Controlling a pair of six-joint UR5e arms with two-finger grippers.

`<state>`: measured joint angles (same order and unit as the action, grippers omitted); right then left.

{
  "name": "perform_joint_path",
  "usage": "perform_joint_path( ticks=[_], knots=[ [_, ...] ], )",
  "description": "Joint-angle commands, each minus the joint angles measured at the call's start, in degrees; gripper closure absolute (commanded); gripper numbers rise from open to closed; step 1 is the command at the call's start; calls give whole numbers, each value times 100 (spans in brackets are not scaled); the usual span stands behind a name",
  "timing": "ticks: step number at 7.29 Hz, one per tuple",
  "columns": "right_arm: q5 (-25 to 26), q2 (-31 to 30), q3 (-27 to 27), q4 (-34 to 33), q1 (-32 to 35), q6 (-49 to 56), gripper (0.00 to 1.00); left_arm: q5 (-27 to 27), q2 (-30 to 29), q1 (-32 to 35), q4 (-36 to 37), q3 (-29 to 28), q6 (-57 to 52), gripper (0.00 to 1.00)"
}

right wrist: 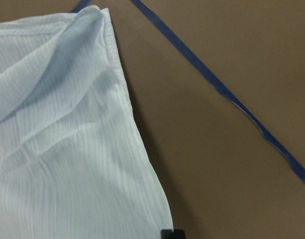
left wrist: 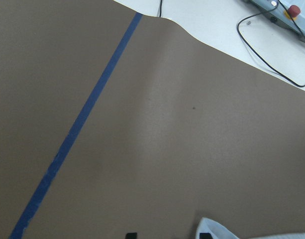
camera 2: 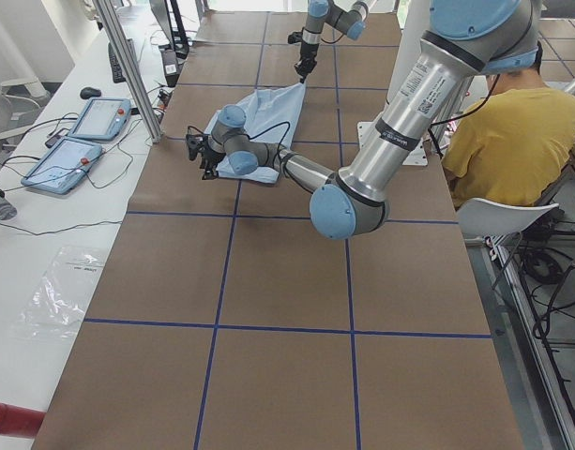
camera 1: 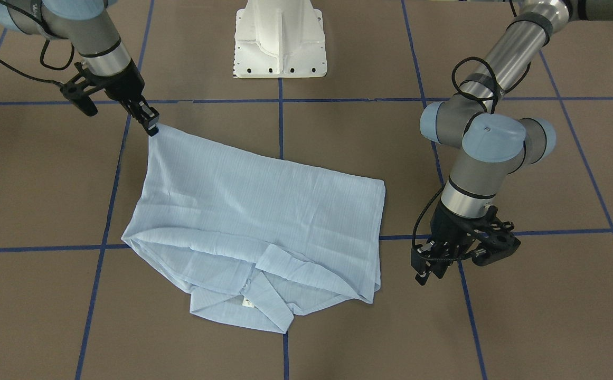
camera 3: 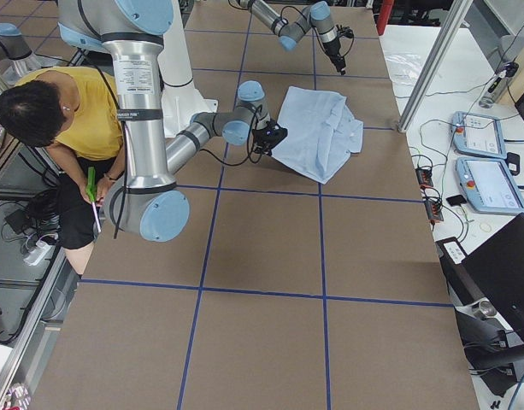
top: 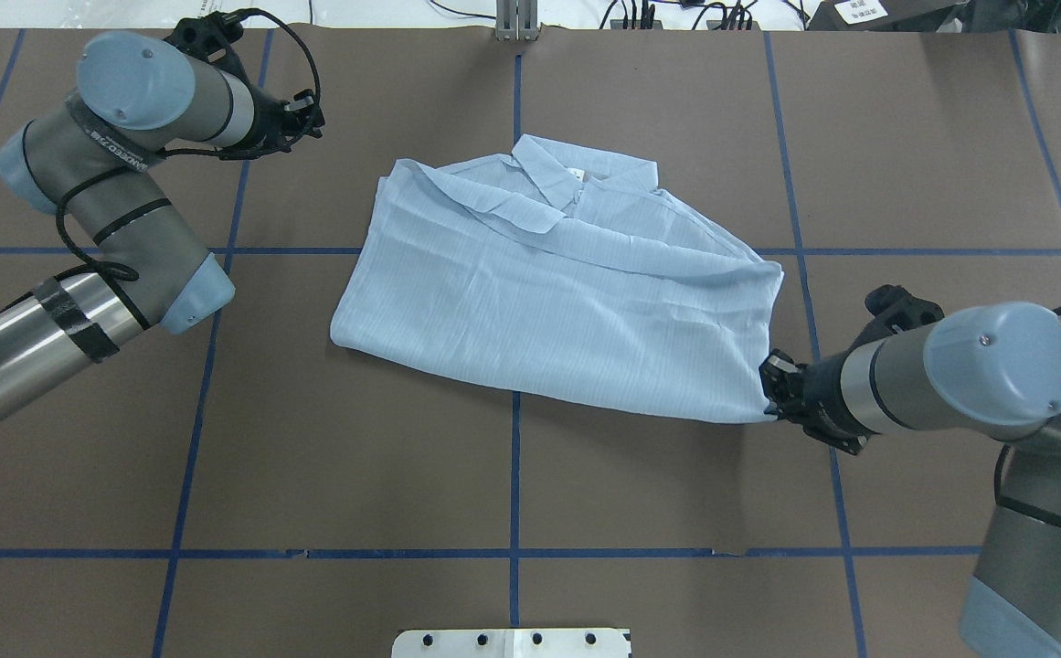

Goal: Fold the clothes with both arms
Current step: 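Grasp the shirt edge with the right gripper and drag it toward the robot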

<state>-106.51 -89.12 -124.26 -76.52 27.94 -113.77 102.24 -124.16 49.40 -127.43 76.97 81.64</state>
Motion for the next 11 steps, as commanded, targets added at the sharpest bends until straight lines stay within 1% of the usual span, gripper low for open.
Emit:
perform_joint_path(
  ticks=[1, 2, 3, 4, 5, 6, 7, 8, 9, 10, 11],
  knots=[
    [-1365, -587, -737, -320, -402, -5, 100, 634, 338, -36, 8, 799, 106, 48],
    [-2007, -789, -887, -311, -534, -22, 100, 813, 374, -36, 8, 976, 411, 48],
    [-2092, -800, -985, -311, -848, -40, 100, 989, 383, -45, 8, 1109, 536, 48],
    [-2154, -826, -994, -311, -1164, -40, 100, 1017, 392, -106, 8, 1206, 746, 48],
    [-2180, -826, -1003, -311, -1368, -275, 82, 1052, 410, -150, 17, 1355, 861, 48],
    [-2198, -766, -1003, -303, -1448, -704, 1, 1174, 706, -254, 8, 1730, 1167, 48],
    [-2250, -704, -977, -285, -1249, -717, 0, 1149, 926, -412, 34, 2030, 1431, 46],
    [-2251, -434, -803, -285, -794, -734, 0, 1105, 1067, -701, 43, 2198, 1860, 43],
    [-2155, 82, -331, -285, -172, -717, 0, 1087, 1078, -1034, 43, 2226, 2169, 40],
    [-2128, 836, 396, -302, 583, -665, 0, 817, 1086, -1386, 60, 2226, 2564, 38],
    [-2119, 1252, 934, -294, 1121, -577, 0, 432, 1086, -1763, 400, 2279, 2742, 38]
  ],
)
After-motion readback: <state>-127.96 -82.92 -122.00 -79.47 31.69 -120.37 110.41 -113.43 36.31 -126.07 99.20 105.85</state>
